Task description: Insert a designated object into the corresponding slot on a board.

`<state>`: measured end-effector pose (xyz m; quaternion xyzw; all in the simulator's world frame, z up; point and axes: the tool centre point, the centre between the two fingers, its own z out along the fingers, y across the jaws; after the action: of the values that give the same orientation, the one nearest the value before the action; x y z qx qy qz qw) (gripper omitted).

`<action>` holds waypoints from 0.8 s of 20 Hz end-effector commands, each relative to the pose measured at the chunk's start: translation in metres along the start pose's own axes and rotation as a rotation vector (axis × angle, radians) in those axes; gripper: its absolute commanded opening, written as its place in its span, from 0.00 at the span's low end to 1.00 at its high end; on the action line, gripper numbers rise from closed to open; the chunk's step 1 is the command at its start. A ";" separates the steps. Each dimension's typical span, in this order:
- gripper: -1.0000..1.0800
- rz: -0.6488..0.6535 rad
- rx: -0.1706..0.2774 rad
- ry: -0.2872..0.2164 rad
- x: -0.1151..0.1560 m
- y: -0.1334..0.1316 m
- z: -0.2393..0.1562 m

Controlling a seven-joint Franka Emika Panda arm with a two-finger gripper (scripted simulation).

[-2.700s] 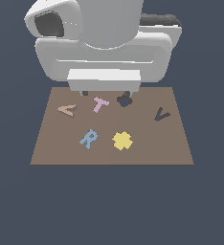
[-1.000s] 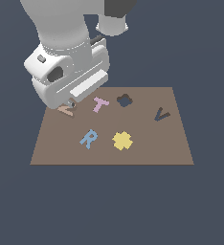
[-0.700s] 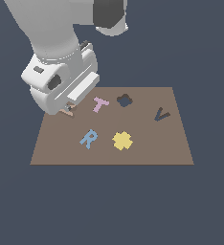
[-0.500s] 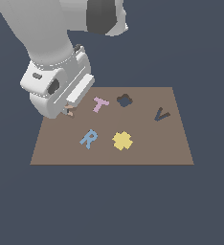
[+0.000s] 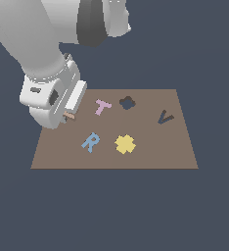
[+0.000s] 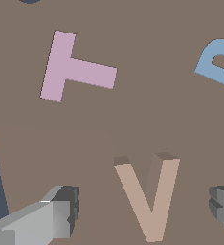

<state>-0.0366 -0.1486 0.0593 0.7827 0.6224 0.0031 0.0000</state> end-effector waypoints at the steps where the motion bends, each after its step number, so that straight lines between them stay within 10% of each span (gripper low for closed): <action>1: 0.96 -0.039 0.001 -0.002 -0.004 0.003 0.004; 16: 0.96 -0.097 0.004 -0.005 -0.010 0.007 0.011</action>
<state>-0.0314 -0.1596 0.0495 0.7518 0.6594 0.0001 0.0001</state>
